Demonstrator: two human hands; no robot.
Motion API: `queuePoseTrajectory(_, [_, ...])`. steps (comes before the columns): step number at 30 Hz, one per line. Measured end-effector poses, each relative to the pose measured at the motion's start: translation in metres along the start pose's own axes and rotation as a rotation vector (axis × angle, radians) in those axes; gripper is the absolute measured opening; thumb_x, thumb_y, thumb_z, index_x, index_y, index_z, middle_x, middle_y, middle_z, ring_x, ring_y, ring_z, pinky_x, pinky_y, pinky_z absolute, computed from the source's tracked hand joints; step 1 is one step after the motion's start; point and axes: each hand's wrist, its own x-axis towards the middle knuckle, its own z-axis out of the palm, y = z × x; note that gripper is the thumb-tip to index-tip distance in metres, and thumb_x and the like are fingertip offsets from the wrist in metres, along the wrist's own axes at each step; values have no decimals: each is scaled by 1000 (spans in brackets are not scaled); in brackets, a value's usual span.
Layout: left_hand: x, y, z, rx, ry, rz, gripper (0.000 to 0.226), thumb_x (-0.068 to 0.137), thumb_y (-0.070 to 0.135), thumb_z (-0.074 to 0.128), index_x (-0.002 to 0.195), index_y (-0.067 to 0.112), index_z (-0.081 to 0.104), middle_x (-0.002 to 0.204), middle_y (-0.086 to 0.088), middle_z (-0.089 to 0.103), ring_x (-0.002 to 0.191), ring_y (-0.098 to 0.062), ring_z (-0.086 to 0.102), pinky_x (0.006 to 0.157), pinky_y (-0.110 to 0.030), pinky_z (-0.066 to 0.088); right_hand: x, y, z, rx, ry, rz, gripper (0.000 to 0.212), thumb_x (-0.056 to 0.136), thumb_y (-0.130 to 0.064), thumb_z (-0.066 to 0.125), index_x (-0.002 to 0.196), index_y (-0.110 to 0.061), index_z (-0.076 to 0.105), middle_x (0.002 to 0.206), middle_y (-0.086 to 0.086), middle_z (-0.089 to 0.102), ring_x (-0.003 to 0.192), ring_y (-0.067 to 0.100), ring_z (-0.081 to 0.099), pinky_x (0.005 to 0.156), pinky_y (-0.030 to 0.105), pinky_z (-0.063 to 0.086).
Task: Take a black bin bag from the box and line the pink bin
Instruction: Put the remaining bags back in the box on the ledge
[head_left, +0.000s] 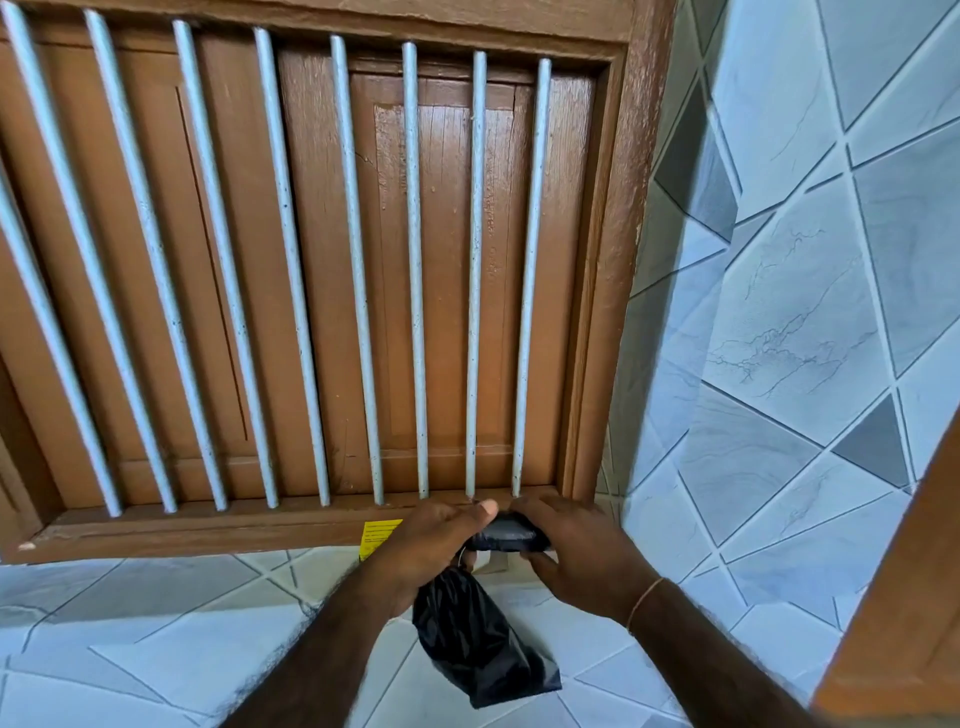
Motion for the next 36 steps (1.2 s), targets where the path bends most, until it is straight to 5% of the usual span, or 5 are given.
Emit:
queuePoseTrajectory(3, [9, -8, -16, 408, 263, 83, 71, 78, 74, 51, 67, 6, 67, 59, -6, 61, 55, -13, 57, 59, -26, 43, -4, 10, 1, 168, -11, 244, 50, 81, -37, 63, 128, -38, 45, 117, -5, 66, 100, 22, 65, 85, 38, 55])
queuePoseTrajectory(6, [7, -13, -34, 988, 456, 172, 64, 71, 81, 48, 90, 23, 66, 79, 4, 70, 73, -13, 64, 68, -30, 53, -8, 21, 6, 371, -32, 475, 48, 78, -32, 68, 122, -30, 51, 105, -1, 67, 92, 22, 66, 82, 37, 57])
queuePoseTrajectory(9, [6, -12, -30, 1193, 381, 247, 64, 72, 72, 59, 122, 31, 51, 111, 6, 67, 96, -17, 64, 75, -32, 52, -6, 29, 15, 431, -109, 557, 51, 74, -31, 68, 122, -26, 50, 105, 2, 65, 91, 21, 64, 84, 39, 58])
queuePoseTrajectory(16, [31, -25, -20, 1400, 176, 162, 73, 67, 55, 74, 128, 25, 47, 128, 1, 52, 110, -23, 56, 88, -38, 50, 18, 5, 20, 202, -215, 477, 37, 78, -30, 63, 112, -25, 53, 108, 2, 64, 93, 25, 64, 80, 34, 54])
queuePoseTrajectory(36, [23, -52, -39, 977, 318, 227, 79, 68, 55, 75, 135, 33, 39, 132, 10, 52, 113, -15, 56, 87, -28, 49, -2, -15, 22, -77, -119, 218, 35, 92, -30, 51, 127, -27, 47, 114, 0, 66, 94, 23, 66, 81, 36, 55])
